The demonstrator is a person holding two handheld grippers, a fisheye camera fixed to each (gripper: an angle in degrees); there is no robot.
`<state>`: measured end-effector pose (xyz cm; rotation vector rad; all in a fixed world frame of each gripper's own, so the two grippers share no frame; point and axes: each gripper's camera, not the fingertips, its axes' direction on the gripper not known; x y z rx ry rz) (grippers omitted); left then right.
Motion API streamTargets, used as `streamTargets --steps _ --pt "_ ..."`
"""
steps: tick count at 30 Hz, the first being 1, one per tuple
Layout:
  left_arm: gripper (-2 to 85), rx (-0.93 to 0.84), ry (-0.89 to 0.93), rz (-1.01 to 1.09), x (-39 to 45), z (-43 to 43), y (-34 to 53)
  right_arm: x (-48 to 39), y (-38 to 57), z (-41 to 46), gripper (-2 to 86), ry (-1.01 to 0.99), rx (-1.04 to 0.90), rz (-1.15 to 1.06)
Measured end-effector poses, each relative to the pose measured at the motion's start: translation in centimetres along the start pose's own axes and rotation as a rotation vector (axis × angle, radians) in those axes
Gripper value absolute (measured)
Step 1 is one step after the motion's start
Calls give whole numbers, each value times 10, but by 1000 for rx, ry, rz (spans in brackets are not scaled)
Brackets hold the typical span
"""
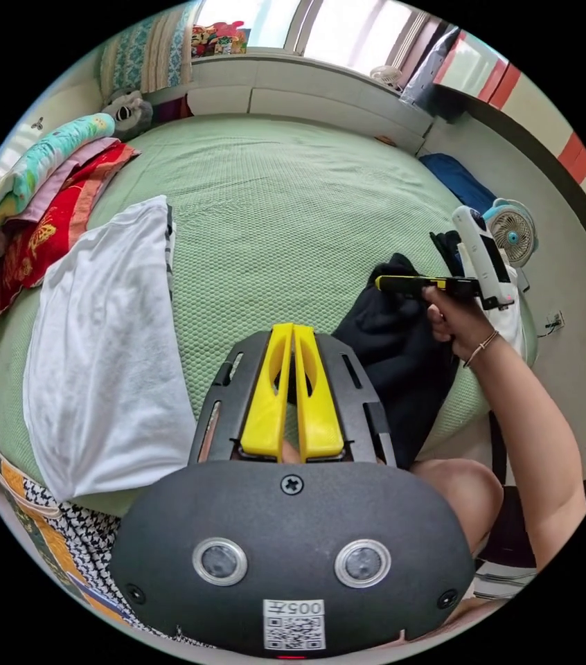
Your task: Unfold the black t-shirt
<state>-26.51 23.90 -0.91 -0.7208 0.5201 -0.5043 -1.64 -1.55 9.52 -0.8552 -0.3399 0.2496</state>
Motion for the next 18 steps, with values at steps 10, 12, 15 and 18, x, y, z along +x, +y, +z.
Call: streamTargets --steps 10,12,15,18 --pt "-7 22 36 -19 -14 0 -4 -42 -8 -16 26 71 140 -212" --pt "-7 34 32 -31 -16 1 -6 -54 -22 -35 26 -31 187 -252" --pt "-7 41 60 -79 -25 3 -9 -95 -45 -61 29 -17 277 -392" --pt "-7 51 74 -115 -34 3 -12 -123 -73 -76 47 35 280 -353"
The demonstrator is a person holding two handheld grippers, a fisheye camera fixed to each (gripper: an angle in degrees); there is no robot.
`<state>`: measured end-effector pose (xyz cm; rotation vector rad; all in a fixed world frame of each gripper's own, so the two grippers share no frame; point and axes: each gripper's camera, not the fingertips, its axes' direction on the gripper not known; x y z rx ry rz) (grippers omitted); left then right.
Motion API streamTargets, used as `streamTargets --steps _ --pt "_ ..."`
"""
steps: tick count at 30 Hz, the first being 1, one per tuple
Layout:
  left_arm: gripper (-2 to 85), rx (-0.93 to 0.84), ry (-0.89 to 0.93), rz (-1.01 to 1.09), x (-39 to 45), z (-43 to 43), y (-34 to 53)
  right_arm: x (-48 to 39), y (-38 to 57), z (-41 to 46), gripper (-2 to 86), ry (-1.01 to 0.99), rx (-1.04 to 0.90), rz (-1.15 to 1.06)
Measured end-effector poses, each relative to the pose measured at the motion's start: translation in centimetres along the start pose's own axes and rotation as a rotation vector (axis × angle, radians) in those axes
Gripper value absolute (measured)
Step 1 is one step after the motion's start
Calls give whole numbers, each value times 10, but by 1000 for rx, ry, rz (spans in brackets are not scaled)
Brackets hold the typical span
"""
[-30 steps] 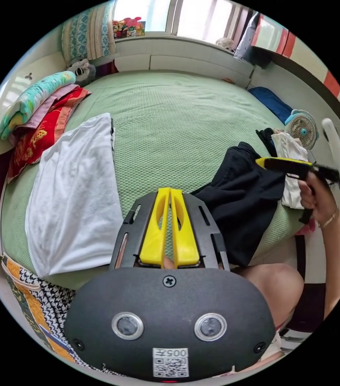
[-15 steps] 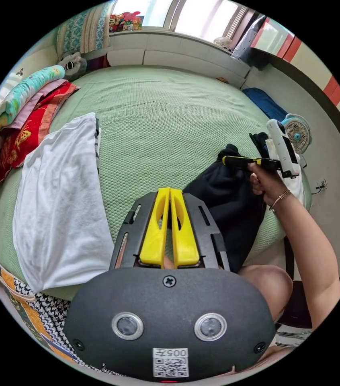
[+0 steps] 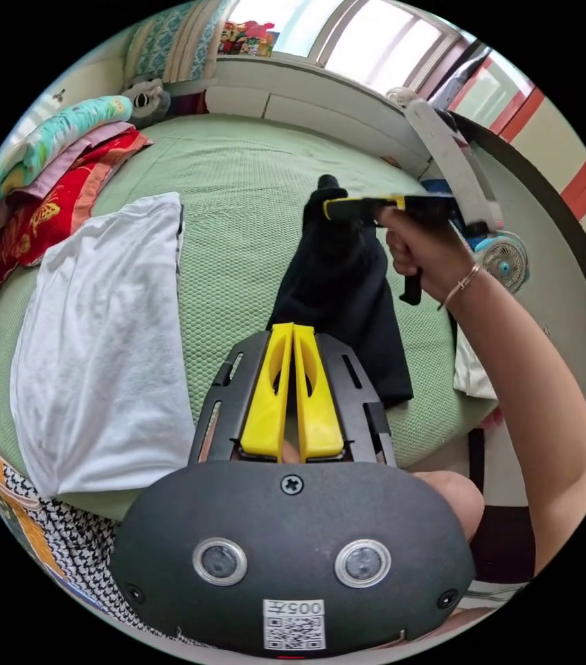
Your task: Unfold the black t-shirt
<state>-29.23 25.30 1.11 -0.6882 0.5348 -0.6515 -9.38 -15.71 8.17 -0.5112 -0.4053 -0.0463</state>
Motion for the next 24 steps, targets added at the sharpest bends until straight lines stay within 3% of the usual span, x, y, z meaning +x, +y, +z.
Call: streamTargets --steps 5,10,13,18,24 --pt "-6 -2 -17 -2 -4 3 -4 12 10 -12 96 -14 20 86" --pt "-7 -10 -59 10 -1 9 -6 59 112 9 171 -193 -124 260" --pt "-7 -15 -67 19 5 14 -3 71 167 20 185 -202 -159 348" --pt "-7 -33 -39 -6 11 30 5 63 184 43 202 -198 -345 306" --pt "-7 -115 -139 15 26 72 5 69 196 57 184 -203 -312 245"
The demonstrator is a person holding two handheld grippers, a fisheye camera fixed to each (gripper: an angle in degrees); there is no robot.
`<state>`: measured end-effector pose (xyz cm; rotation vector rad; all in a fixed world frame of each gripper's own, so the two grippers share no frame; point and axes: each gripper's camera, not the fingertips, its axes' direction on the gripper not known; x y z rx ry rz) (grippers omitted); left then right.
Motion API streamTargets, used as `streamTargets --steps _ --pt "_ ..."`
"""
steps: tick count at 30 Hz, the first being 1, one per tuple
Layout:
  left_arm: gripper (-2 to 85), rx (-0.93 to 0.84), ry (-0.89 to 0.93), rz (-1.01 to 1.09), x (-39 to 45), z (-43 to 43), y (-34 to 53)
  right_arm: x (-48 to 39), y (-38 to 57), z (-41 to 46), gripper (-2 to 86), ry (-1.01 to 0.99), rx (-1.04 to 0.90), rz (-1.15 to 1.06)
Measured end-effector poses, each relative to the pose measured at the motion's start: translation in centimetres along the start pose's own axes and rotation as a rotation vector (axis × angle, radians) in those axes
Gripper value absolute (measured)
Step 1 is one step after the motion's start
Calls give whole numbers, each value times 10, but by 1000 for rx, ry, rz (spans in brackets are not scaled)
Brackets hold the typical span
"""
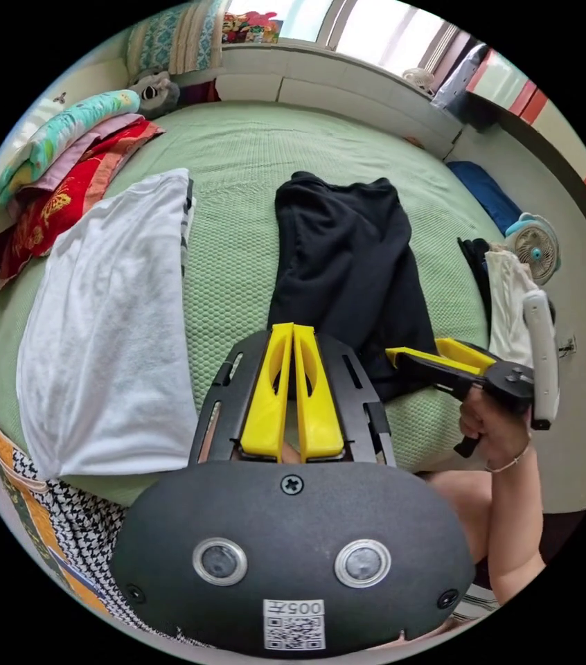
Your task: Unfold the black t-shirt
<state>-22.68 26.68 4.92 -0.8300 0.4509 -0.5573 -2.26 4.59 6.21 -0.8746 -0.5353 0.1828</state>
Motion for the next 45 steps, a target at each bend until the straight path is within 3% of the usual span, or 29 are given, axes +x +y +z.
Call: streamTargets --steps 3,7,10,23,33,36,42,45 --pt "-7 -51 -22 -8 6 22 1 14 6 -2 143 -28 24 -29" --pt "-7 -7 -77 -3 18 26 10 41 15 -6 19 -136 20 20" --pt "-7 2 -119 12 29 32 17 44 22 -6 -3 -116 21 14" --pt "-4 -10 -33 14 22 41 35 28 41 -5 25 26 -22 7" --pt "-6 -63 -39 85 13 11 25 47 56 -22 15 -126 -8 -41" --pt "-7 75 -139 91 3 -21 41 57 66 -44 38 -231 40 -88" --pt "-7 71 -38 -22 -35 -28 34 40 92 -99 79 -258 309 -173" --pt "-7 109 -93 -78 -46 -33 30 3 100 -115 114 -259 401 -244"
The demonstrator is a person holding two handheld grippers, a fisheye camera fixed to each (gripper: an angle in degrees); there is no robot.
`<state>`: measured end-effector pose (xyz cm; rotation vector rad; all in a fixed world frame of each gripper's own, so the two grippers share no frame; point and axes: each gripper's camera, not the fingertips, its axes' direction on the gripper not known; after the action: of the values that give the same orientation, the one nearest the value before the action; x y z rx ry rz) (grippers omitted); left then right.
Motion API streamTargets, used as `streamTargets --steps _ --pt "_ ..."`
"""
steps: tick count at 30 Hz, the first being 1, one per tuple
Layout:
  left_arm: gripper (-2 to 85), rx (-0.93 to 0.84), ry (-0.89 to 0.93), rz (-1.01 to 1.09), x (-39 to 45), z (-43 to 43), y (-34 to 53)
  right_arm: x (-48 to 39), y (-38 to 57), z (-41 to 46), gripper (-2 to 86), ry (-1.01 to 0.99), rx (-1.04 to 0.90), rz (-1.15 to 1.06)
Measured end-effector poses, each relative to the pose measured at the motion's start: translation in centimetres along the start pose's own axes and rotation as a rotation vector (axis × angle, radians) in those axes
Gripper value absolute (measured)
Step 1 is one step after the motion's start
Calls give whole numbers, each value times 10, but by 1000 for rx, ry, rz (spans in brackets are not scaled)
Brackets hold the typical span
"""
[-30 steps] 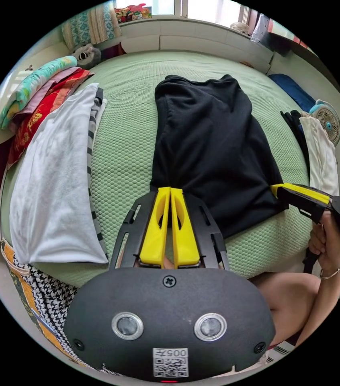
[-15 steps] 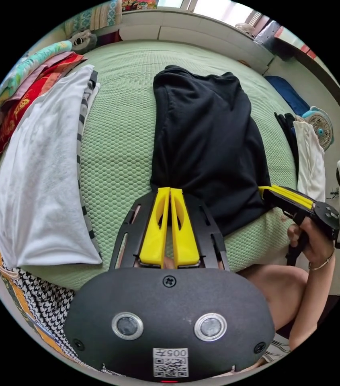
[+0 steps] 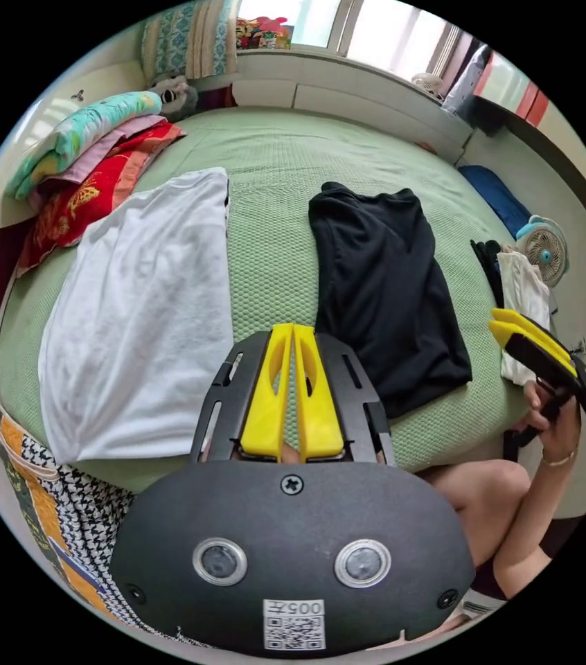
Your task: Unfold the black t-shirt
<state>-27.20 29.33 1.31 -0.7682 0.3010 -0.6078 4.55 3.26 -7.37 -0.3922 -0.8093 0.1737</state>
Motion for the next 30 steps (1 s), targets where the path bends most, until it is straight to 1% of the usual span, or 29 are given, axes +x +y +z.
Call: streamTargets --steps 2,5,7,8,10,13,18,21,23,25,27,30 --pt "-7 35 -25 -29 -7 -5 -2 -28 -2 6 126 22 18 -53" --pt "-7 42 27 -66 -21 -9 -5 -68 -6 26 134 13 -25 -109" --pt "-7 40 62 -71 -28 -10 -6 -87 -6 38 124 -79 -40 -106" --pt "-7 43 65 -79 -33 -11 -7 -91 -6 41 119 -93 -39 -113" --pt "-7 44 67 -100 -42 -12 -8 -112 -4 56 127 -59 -96 -169" --pt "-7 56 104 -130 -56 -16 -11 -129 1 76 136 -11 -160 -197" --pt "-7 70 147 -156 -74 -19 -13 -149 5 93 135 65 -201 -217" --pt "-7 48 151 -140 -78 -16 -14 -157 9 103 133 66 -244 -219" --pt "-7 35 144 -127 -80 -14 -14 -161 12 111 126 85 -268 -224" --pt "-7 29 140 -110 -80 -12 -15 -164 16 122 104 165 -292 -245" --pt "-7 17 140 -88 -81 -10 -15 -165 17 121 86 169 -288 -273" --pt "-6 7 133 -71 -81 -8 -15 -158 16 113 37 184 -281 -262"
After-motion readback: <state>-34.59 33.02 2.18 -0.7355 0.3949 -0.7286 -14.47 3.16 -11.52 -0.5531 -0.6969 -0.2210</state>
